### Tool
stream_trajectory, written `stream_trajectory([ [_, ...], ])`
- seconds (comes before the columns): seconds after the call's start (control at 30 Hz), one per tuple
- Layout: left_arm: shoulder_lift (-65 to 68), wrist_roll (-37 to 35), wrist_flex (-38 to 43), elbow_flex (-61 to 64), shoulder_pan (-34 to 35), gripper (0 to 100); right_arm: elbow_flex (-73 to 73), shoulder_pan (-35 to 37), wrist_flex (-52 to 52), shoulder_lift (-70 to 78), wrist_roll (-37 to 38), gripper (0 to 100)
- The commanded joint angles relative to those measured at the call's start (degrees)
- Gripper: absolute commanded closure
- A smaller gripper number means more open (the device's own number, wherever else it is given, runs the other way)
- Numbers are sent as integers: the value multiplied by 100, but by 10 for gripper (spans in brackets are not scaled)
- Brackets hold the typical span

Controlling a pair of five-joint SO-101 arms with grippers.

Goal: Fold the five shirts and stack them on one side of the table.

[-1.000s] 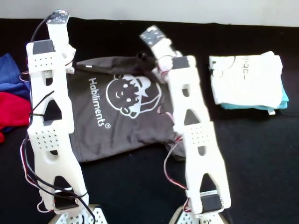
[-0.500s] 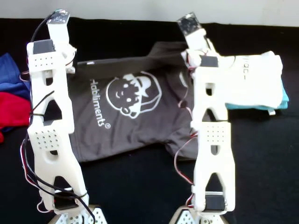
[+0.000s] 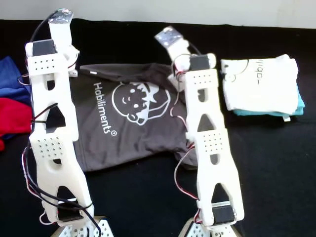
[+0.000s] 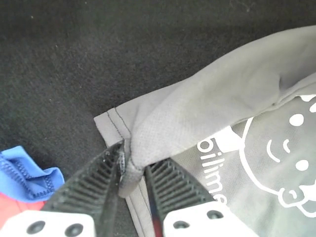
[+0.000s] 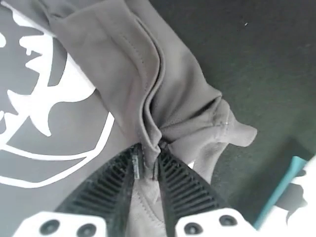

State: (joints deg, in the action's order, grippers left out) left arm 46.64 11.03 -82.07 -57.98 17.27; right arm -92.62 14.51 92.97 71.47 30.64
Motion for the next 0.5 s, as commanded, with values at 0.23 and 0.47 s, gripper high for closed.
stream_trajectory([
  [0.23,-92,-18,-70,-215,13,992,207,-875,-1332,611,53,992],
  [0.47,-110,-9,-958,-224,-119,992,-760,-1323,-1455,321,44,992],
])
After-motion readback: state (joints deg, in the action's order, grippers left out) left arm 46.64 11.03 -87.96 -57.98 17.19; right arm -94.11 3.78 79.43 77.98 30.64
